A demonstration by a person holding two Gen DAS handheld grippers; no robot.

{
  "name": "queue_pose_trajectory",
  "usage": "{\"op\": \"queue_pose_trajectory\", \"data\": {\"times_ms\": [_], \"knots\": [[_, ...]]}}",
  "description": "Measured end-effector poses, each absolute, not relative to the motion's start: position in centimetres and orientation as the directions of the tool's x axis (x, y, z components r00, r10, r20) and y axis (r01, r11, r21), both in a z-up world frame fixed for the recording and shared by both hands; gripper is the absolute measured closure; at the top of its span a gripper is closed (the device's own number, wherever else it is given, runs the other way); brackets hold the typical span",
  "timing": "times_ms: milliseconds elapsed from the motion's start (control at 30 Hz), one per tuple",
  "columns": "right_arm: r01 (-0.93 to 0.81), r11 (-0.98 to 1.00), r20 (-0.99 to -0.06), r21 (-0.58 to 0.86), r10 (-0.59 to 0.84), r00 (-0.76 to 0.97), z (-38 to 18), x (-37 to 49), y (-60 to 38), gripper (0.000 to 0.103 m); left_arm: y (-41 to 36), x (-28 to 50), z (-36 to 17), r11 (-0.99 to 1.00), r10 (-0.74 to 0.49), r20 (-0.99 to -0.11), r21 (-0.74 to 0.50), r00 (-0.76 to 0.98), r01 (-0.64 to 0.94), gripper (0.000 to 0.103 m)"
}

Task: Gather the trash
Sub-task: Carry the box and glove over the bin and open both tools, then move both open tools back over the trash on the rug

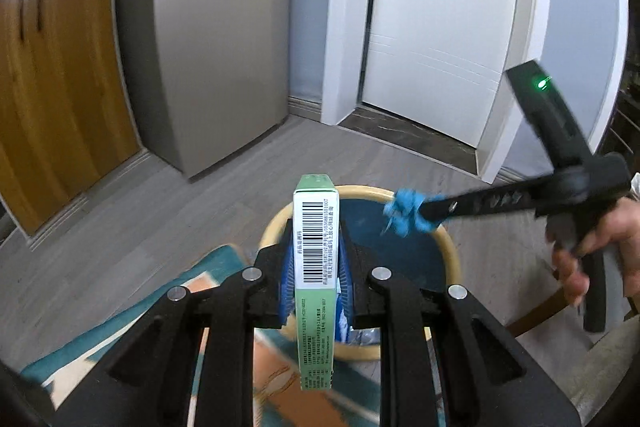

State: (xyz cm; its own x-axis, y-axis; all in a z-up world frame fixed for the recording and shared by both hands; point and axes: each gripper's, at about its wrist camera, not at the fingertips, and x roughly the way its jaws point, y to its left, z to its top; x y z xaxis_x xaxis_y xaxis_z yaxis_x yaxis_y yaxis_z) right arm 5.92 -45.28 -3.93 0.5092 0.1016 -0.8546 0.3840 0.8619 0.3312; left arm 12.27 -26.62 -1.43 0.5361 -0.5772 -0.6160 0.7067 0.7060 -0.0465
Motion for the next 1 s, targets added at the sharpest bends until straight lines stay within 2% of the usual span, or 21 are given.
{"op": "queue_pose_trajectory", "data": {"times_ms": [367, 400, 433, 467, 533, 633, 733, 1000], "knots": [[0.439, 0.842, -0.889, 0.313, 0.097, 0.448, -6.6, 6.6, -46.7, 0.077, -28.9, 13.2, -4.1, 0.689, -0.609, -0.608, -0.087, 0.509, 0.72, 0.083], [0.439, 0.842, -0.889, 0.313, 0.097, 0.447, -6.6, 6.6, -46.6, 0.077, -28.7, 13.2, -4.2, 0.688, -0.609, -0.609, -0.089, 0.507, 0.72, 0.079], [0.437, 0.843, -0.889, 0.313, 0.097, 0.448, -6.6, 6.7, -46.6, 0.076, -28.7, 13.2, -4.3, 0.689, -0.608, -0.612, -0.089, 0.506, 0.719, 0.068], [0.435, 0.845, -0.888, 0.313, 0.098, 0.45, -6.6, 6.8, -46.6, 0.075, -28.7, 13.3, -4.4, 0.691, -0.606, -0.611, -0.087, 0.509, 0.718, 0.061], [0.432, 0.847, -0.887, 0.309, 0.092, 0.453, -6.6, 6.8, -46.5, 0.073, -28.2, 13.4, -4.2, 0.702, -0.605, -0.595, -0.085, 0.529, 0.707, 0.038], [0.432, 0.847, -0.882, 0.311, 0.088, 0.463, -6.3, 6.6, -46.3, 0.064, -27.7, 13.2, -3.8, 0.722, -0.594, -0.58, -0.079, 0.558, 0.687, 0.02], [0.43, 0.847, -0.88, 0.312, 0.087, 0.468, -6.1, 6.5, -46.2, 0.063, -27.3, 12.9, -3.5, 0.737, -0.574, -0.571, -0.047, 0.588, 0.674, 0.009], [0.423, 0.852, -0.878, 0.309, 0.084, 0.472, -5.8, 6.7, -45.8, 0.062, -26.7, 12.4, -3.8, 0.718, -0.542, -0.606, 0.027, 0.582, 0.696, 0.006]]}}
